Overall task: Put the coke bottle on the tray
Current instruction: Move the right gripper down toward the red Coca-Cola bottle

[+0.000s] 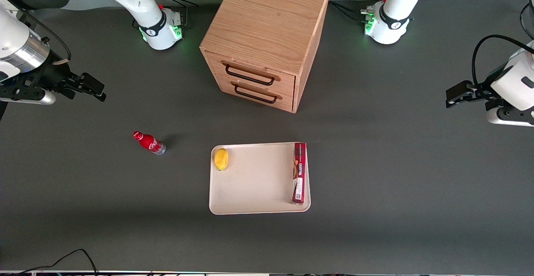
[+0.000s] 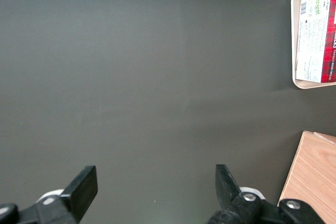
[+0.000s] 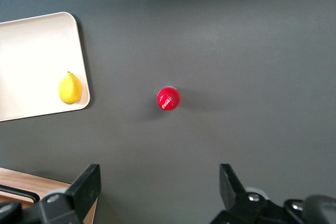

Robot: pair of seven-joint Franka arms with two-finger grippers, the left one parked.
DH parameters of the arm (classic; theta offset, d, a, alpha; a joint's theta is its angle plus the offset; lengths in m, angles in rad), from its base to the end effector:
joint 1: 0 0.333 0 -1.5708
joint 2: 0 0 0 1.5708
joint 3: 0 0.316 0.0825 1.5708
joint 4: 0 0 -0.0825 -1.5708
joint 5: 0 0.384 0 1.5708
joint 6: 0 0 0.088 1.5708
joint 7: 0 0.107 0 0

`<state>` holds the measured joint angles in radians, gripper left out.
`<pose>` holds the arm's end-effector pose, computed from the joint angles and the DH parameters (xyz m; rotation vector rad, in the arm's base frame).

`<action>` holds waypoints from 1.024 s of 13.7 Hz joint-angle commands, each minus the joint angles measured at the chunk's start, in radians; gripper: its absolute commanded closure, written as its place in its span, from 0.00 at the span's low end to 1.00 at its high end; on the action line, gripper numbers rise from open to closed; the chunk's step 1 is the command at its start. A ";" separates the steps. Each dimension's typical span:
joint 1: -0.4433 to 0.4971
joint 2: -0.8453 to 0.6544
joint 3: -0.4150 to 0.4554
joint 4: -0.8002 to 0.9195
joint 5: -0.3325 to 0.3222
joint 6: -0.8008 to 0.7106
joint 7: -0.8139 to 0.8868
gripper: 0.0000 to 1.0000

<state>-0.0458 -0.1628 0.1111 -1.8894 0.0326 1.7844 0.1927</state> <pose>0.5151 0.0401 0.5778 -3.1122 0.2094 -0.0852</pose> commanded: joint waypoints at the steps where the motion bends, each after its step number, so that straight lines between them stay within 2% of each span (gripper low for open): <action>1: -0.023 0.026 0.019 0.046 0.020 -0.025 -0.004 0.00; 5: -0.020 0.095 0.019 0.133 0.021 -0.111 0.005 0.00; 8: -0.031 0.118 0.019 0.081 0.021 -0.096 -0.012 0.00; 12: -0.032 0.146 0.018 -0.124 0.021 0.207 -0.042 0.00; 14: -0.032 0.189 0.018 -0.161 0.020 0.288 -0.044 0.00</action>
<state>-0.0626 0.0079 0.1178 -2.0078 0.0332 2.0038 0.1808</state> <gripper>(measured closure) 0.000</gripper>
